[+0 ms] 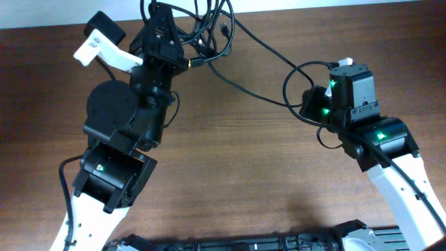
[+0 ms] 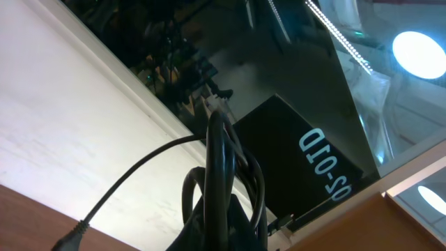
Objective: Untangle cables
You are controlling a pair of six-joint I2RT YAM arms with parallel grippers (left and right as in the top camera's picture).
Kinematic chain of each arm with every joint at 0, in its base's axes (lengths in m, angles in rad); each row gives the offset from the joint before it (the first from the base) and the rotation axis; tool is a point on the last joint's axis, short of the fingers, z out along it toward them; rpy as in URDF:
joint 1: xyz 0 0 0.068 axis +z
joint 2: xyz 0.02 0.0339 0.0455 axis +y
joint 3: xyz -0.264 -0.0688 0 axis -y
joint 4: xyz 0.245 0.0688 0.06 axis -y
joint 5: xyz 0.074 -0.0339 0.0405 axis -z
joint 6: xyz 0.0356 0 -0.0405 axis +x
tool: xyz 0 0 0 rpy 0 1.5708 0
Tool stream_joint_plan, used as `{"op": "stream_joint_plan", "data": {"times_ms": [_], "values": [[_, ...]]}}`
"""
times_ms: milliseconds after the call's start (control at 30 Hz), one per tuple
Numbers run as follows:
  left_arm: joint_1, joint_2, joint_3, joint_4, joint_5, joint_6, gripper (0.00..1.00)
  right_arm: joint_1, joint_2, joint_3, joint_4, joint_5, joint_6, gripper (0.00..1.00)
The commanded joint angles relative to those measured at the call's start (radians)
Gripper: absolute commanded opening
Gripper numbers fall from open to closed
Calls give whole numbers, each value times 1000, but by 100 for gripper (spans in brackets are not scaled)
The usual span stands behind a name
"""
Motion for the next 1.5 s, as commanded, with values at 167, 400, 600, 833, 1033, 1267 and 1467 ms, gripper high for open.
{"op": "stream_joint_plan", "data": {"times_ms": [167,400,600,833,1033,1267,1467], "values": [[16,-35,26,26,-59,24,0,-16,1,-11,-39,131,-52,49],[14,-35,26,-22,-42,23,0,-16,1,-11,-36,81,-51,74],[6,-35,26,-22,-26,23,0,-16,1,-11,4,-84,-51,99],[-2,-35,26,-18,-26,22,0,-16,1,-9,121,-343,-138,99],[-2,-35,26,-7,-26,-34,0,-16,1,-9,205,-643,-417,99],[-2,-35,26,-17,-13,-148,0,-13,1,-9,386,-958,-477,99],[-2,-32,26,-9,90,-287,0,19,1,-9,567,-1029,-413,99]]}}
